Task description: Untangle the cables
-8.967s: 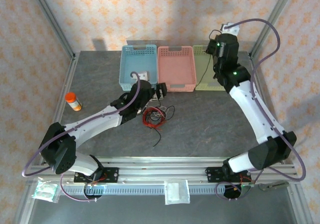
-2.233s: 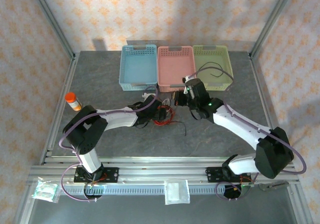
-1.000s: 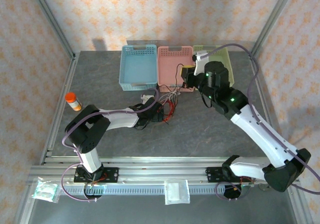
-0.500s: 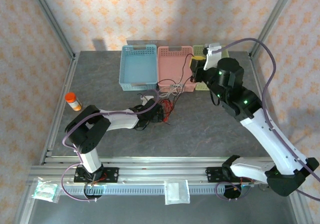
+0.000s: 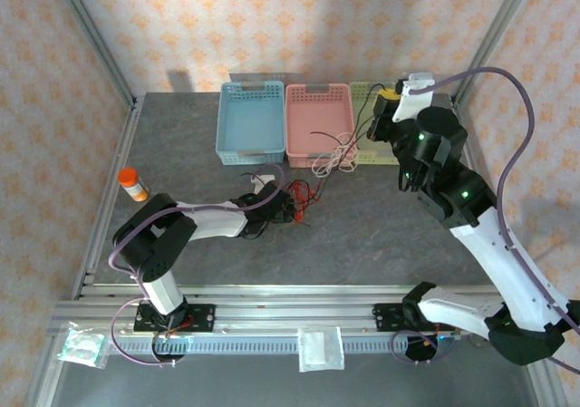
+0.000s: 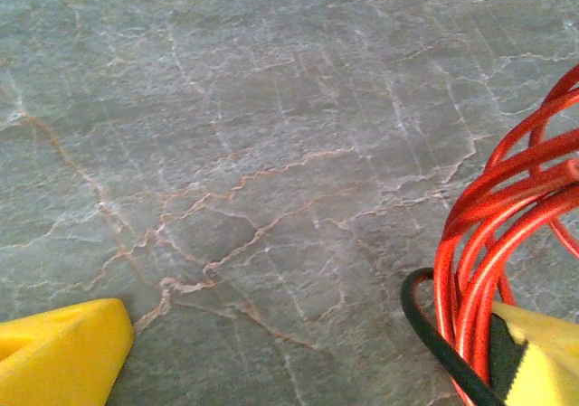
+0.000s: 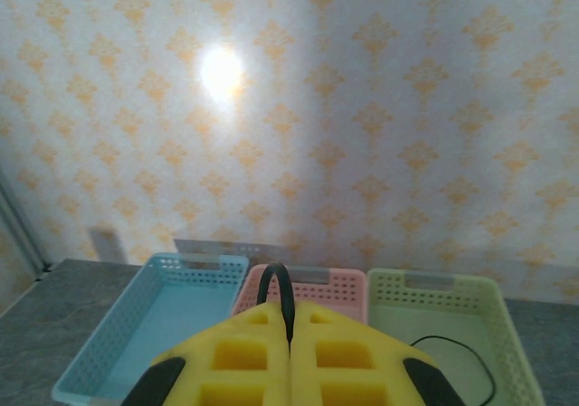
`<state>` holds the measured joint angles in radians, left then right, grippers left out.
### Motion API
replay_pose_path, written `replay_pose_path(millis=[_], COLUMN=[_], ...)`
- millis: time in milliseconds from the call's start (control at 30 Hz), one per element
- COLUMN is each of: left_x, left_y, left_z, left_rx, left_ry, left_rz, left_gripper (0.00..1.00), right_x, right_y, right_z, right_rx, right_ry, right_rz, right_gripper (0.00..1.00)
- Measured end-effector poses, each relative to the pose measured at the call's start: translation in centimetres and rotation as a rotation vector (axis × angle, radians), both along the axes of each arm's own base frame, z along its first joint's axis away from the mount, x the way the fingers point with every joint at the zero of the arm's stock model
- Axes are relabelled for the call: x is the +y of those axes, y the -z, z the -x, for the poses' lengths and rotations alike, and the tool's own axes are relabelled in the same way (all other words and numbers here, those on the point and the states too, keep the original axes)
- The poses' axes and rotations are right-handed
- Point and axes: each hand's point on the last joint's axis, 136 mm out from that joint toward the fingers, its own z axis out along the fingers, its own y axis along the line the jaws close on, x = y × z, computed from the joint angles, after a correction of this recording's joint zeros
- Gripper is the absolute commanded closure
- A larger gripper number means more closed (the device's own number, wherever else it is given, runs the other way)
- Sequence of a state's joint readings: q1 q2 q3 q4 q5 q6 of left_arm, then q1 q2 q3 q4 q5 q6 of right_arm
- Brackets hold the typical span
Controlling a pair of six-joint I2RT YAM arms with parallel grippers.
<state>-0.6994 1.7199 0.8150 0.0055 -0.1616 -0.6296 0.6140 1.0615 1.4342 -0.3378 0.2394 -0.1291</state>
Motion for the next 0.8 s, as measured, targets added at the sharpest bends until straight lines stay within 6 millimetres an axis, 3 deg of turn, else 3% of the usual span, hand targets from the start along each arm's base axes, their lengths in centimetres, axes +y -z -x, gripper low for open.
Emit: replay_pose_path(millis=[800], left_x=[1.7], left_y=[-0.2], left_z=[-0.5], left_rx=[0.001], left_ry=[-0.077], left_rz=[0.056], left_gripper=[0.04], right_x=[-4.3], right_y=[-8.5], right_z=[2.8], right_rx=[-0.194], right_ry=[0.134], right_rz=[0.023], right_gripper=[1.0])
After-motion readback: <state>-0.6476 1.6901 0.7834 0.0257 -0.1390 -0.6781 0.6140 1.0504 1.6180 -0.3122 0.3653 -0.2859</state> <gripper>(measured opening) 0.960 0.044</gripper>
